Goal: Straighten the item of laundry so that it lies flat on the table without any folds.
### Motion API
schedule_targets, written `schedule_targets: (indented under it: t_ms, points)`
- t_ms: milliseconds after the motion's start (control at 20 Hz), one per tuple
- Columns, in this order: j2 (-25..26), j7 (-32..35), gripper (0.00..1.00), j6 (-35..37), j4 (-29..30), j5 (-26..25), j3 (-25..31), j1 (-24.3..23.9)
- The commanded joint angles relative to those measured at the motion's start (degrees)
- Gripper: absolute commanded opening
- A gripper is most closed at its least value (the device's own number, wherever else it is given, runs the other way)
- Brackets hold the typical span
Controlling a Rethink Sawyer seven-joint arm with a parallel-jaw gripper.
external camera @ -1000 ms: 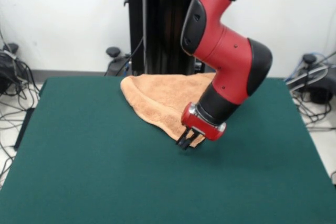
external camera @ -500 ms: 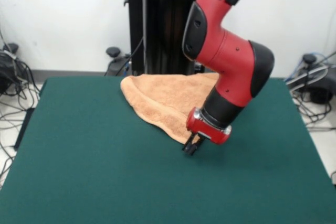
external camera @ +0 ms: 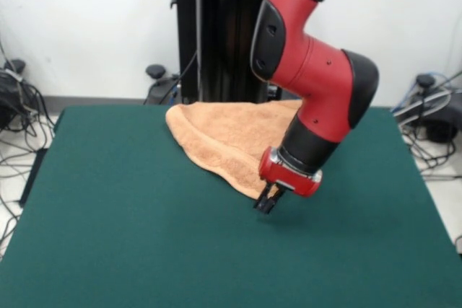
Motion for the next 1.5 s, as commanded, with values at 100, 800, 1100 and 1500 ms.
schedule_targets:
  t_ms: [100, 800, 1100, 1500]
  points:
    - [-2.63, 5.91, 0.0, 5.89, 1.08, -2.64, 7.23, -0.32]
    - [0.44, 10.14, 0.0, 4.45, 3.53, -0.12, 5.93, 3.28]
    - [0.63, 10.52, 0.0, 1.78, 5.07, -0.58, 6.65, 3.05]
    - [1.09, 9.7, 0.0, 1.52, 5.32, -1.05, 6.39, 2.45]
